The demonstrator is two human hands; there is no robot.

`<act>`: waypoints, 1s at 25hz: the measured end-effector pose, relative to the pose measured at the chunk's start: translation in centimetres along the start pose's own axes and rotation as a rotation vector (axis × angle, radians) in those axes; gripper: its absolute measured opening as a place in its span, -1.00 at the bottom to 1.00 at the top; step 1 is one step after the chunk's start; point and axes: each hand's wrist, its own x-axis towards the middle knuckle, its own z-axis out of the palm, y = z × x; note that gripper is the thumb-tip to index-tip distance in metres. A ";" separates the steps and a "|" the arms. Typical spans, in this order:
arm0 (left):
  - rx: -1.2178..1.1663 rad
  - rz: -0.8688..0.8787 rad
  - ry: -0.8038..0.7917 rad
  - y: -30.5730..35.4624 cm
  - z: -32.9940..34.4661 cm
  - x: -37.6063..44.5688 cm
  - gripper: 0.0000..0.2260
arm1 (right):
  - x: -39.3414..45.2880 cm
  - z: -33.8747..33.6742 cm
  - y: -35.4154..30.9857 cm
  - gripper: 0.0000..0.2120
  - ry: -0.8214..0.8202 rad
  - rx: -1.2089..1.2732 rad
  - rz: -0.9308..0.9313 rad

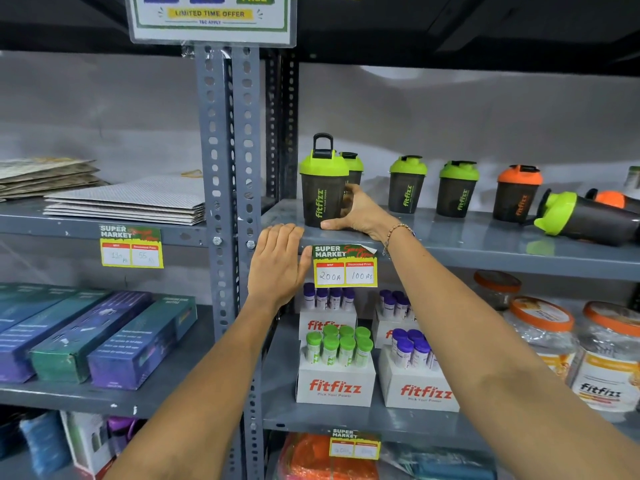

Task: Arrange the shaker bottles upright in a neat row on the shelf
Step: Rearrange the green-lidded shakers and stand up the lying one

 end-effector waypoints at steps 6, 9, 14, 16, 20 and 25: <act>-0.114 -0.123 0.116 2.1 0.1 0.4 -0.63 | -2.1 -0.9 -0.4 -0.10 0.046 0.014 -0.038; -0.117 -0.058 0.118 4.9 0.8 0.9 -0.65 | -4.1 -3.5 0.7 -0.48 0.141 -0.033 -0.092; -0.127 0.104 0.044 12.1 1.3 3.0 -0.71 | -8.2 -11.6 3.0 -0.73 0.353 -0.136 -0.141; -0.118 0.145 -0.010 15.6 1.7 3.8 -0.71 | -9.8 -15.5 4.0 -0.73 0.448 -0.207 -0.128; -0.124 0.099 -0.197 23.2 2.6 5.3 -0.67 | -13.2 -24.2 6.3 -0.70 0.614 -0.451 -0.057; -0.016 -0.024 -0.224 26.8 4.3 5.9 -0.63 | -15.5 -34.0 9.1 -0.39 0.612 -0.682 0.088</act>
